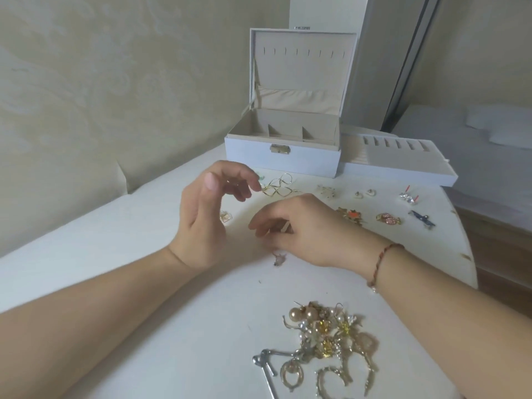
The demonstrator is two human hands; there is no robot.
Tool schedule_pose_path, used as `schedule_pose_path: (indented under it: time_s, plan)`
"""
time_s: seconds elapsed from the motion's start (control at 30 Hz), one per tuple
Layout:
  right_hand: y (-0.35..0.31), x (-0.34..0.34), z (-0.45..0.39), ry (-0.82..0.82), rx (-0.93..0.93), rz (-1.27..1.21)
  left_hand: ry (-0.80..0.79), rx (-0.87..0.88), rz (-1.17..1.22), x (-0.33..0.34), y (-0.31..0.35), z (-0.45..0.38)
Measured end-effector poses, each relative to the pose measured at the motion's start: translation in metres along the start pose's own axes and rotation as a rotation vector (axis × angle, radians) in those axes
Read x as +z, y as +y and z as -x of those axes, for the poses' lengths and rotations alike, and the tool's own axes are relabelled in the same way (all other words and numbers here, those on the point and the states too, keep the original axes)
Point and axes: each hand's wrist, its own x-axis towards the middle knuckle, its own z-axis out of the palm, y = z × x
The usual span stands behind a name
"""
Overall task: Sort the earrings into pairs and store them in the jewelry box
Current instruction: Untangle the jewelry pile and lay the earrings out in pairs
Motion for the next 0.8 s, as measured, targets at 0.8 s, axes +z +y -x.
schedule_pose_path:
  time_s: [0.8]
  plan:
    - [-0.018,-0.006,0.095,-0.068,-0.136,0.326,-0.341,0.294,-0.189,0.008,-0.013,0.007]
